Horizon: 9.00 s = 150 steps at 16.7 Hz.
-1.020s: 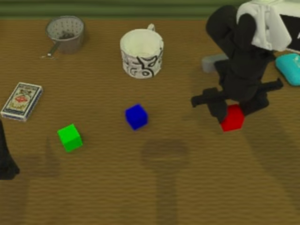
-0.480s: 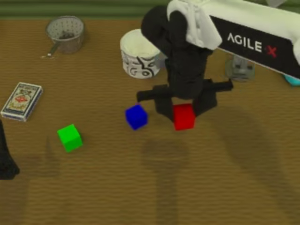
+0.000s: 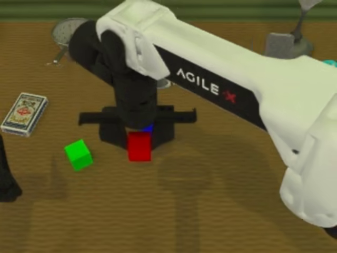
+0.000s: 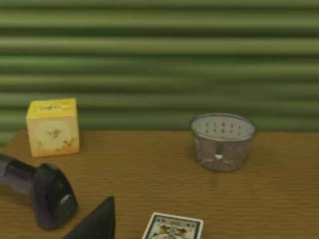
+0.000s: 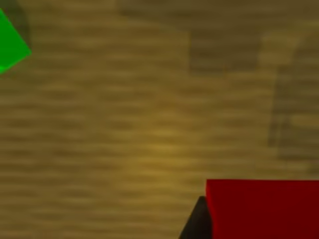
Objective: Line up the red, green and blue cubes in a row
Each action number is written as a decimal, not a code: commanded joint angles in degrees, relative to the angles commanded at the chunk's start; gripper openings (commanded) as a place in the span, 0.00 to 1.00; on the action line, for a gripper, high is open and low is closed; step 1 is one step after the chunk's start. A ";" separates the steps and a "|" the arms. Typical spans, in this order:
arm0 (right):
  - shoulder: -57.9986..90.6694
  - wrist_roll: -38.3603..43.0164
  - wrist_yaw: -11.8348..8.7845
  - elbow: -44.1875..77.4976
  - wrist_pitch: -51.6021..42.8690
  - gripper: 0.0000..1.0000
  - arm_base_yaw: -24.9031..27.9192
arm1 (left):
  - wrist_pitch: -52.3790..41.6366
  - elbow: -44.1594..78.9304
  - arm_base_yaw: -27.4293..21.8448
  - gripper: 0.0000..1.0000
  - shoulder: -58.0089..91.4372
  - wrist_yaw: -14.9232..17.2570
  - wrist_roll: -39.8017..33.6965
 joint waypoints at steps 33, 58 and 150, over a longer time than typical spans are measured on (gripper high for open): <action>-0.06 1.25 0.07 -16.03 15.88 1.00 0.89 | 0.00 0.00 0.00 1.00 0.00 0.00 0.00; -1.87 0.52 0.58 -2.13 1.27 1.00 0.51 | -0.82 1.15 -0.29 1.00 1.16 0.07 0.59; -144.06 -50.01 -2.18 -139.76 83.88 1.00 -49.43 | -60.32 83.10 -17.32 0.00 112.63 0.56 42.60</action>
